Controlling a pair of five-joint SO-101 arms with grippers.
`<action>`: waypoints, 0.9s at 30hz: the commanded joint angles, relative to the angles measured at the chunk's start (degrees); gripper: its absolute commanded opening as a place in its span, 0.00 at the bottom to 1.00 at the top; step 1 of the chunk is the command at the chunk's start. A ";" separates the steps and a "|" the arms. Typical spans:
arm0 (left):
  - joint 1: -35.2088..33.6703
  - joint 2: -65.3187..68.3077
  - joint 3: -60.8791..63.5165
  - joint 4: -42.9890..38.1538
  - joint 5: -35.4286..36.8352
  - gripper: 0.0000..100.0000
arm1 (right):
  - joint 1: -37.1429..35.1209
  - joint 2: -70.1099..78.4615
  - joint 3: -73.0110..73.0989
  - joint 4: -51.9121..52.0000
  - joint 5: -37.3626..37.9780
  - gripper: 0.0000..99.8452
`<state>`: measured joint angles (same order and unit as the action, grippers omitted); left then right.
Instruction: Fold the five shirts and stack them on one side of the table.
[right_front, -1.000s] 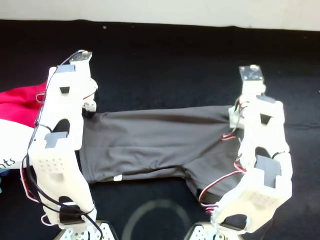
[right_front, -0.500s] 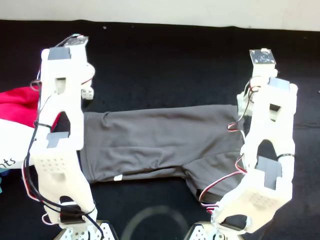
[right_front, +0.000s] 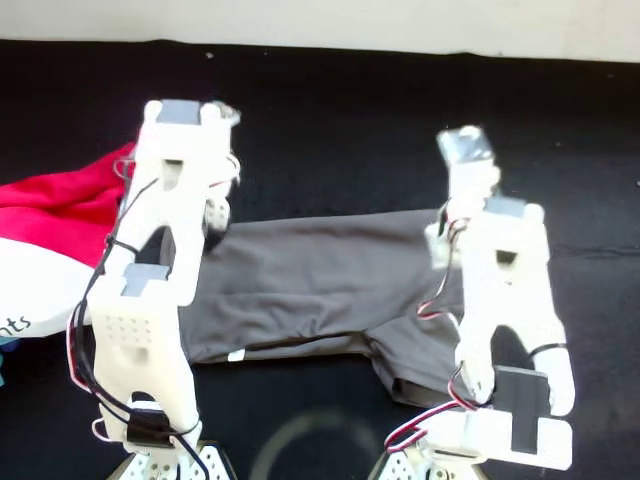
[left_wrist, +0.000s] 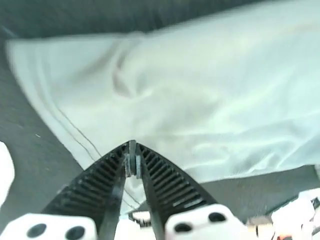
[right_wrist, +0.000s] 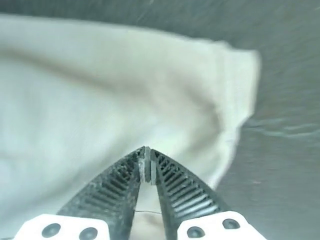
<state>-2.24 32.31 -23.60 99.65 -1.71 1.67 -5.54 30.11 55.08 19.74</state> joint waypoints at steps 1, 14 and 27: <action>0.75 -5.93 9.01 -5.71 0.44 0.01 | -0.84 -2.86 5.14 -6.64 -0.26 0.01; -0.48 5.41 6.99 -20.22 0.62 0.01 | -0.48 14.55 -2.59 -12.26 -0.26 0.01; -1.27 38.02 -52.62 2.02 0.62 0.01 | -0.75 28.44 -27.12 -6.55 -0.35 0.01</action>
<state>-3.03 65.98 -63.60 100.18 -1.54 1.14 21.89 9.98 45.14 19.74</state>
